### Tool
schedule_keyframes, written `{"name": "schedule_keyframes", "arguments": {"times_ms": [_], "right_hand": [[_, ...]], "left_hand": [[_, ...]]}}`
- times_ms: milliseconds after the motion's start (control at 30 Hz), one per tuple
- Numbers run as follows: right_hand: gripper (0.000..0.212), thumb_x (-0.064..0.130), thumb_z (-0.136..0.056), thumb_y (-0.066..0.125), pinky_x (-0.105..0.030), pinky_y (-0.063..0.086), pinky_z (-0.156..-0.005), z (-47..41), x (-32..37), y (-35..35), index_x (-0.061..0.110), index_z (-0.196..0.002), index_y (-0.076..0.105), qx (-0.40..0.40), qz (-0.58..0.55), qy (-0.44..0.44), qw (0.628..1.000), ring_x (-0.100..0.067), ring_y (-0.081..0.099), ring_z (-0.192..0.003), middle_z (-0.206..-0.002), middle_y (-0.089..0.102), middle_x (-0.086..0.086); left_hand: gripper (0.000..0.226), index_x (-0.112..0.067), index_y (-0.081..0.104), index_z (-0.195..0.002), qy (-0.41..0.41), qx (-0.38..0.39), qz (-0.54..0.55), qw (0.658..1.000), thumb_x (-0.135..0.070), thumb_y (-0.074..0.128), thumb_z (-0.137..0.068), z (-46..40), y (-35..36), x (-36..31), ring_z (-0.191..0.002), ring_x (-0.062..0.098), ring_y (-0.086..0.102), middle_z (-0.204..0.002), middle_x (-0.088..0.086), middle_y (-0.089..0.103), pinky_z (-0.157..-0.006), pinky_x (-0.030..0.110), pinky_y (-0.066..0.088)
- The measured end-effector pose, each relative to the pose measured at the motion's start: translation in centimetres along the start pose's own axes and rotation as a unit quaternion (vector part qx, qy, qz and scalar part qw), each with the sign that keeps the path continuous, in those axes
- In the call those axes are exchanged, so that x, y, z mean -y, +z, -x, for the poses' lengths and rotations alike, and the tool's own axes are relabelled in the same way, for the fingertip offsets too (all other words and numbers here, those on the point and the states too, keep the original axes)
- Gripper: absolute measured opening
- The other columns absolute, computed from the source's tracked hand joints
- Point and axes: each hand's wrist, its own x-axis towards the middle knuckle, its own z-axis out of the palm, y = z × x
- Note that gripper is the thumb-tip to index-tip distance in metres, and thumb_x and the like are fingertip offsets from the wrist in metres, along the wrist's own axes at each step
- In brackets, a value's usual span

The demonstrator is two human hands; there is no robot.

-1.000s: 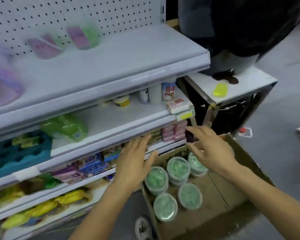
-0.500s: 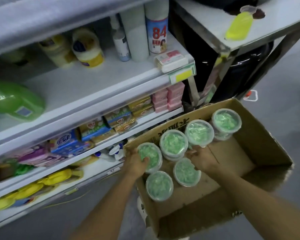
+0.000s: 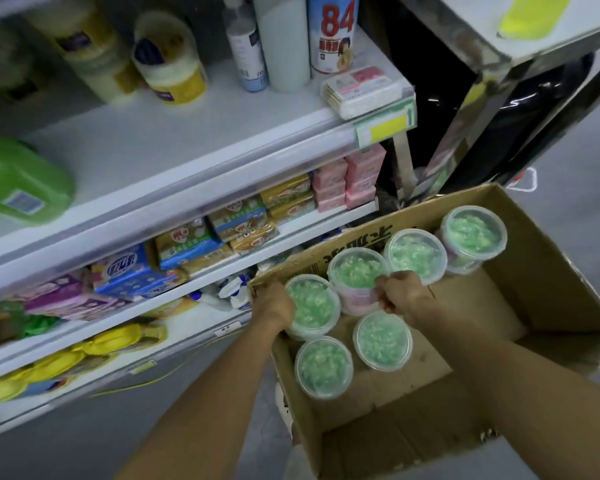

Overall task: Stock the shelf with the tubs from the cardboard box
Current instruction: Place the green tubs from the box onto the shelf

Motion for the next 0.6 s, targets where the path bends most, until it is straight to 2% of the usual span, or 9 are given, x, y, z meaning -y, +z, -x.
{"name": "schedule_keyframes", "arguments": {"times_ms": [133,233,300,367,433,500,600], "right_hand": [[0.026,0.01,-0.095,0.049,-0.026,0.033,-0.041,2.6,1.5,-1.6,-0.002,-0.074,0.059,0.017,0.014,-0.018,1.0,-0.016,0.038,-0.039,-0.04,0.053,-0.007],[0.017,0.009,-0.094,0.05,-0.024,0.03,-0.039,4.9,2.7,-2.8,0.0,-0.082,0.058,0.033,-0.019,-0.031,0.999,-0.016,0.036,-0.038,-0.043,0.056,-0.007],[0.008,0.006,-0.093,0.049,-0.02,0.026,-0.037,6.5,3.8,-3.5,0.003,-0.093,0.057,0.047,-0.046,-0.044,0.997,-0.014,0.033,-0.036,-0.045,0.058,-0.007],[0.01,0.006,-0.092,0.049,-0.017,0.023,-0.039,8.7,5.3,-4.1,0.007,-0.098,0.056,0.053,-0.063,-0.068,0.994,-0.013,0.032,-0.033,-0.044,0.059,-0.007],[0.018,0.005,-0.092,0.049,-0.016,0.022,-0.039,11.4,7.1,-4.9,0.01,-0.106,0.058,0.062,-0.077,-0.102,0.99,-0.012,0.03,-0.031,-0.044,0.059,-0.009],[0.028,0.005,-0.091,0.05,-0.016,0.023,-0.038,14.4,9.0,-5.7,0.02,-0.115,0.055,0.076,-0.086,-0.138,0.984,-0.013,0.031,-0.033,-0.047,0.06,-0.011],[0.024,0.004,-0.088,0.052,-0.016,0.024,-0.038,18.4,12.1,-6.8,0.024,-0.101,0.058,0.096,-0.081,-0.183,0.975,-0.013,0.033,-0.033,-0.046,0.058,-0.011]], "left_hand": [[0.027,-0.004,0.061,-0.11,-0.002,0.011,0.132,0.991,-0.021,0.045,-0.096,1.2,-1.8,0.8,-0.103,0.033,0.059,-0.11,0.015,0.061,-0.085,0.036,0.048],[0.02,-0.018,0.059,-0.082,0.004,0.0,0.291,0.957,-0.021,0.046,-0.096,3.2,-3.0,1.9,-0.073,0.026,0.056,-0.085,0.015,0.056,-0.072,0.037,0.051],[0.017,-0.017,0.059,-0.085,0.0,-0.004,0.364,0.931,-0.02,0.047,-0.097,5.3,-4.5,2.5,-0.068,0.022,0.052,-0.078,0.011,0.054,-0.062,0.034,0.05],[0.015,-0.01,0.06,-0.095,0.011,-0.014,0.393,0.92,-0.018,0.047,-0.098,7.4,-6.4,2.8,-0.067,0.02,0.053,-0.077,0.008,0.054,-0.059,0.032,0.051],[0.014,-0.008,0.06,-0.095,0.031,-0.042,0.402,0.914,-0.015,0.047,-0.097,9.4,-8.5,2.7,-0.063,0.019,0.052,-0.073,0.008,0.054,-0.059,0.031,0.052],[0.012,-0.007,0.059,-0.096,0.054,-0.068,0.402,0.911,-0.013,0.048,-0.097,11.5,-10.8,2.5,-0.059,0.019,0.049,-0.068,0.007,0.051,-0.057,0.031,0.05],[0.018,-0.011,0.061,-0.082,0.095,-0.099,0.415,0.899,-0.01,0.049,-0.096,14.9,-14.4,2.1,-0.053,0.018,0.044,-0.059,0.005,0.047,-0.053,0.028,0.047]]}}
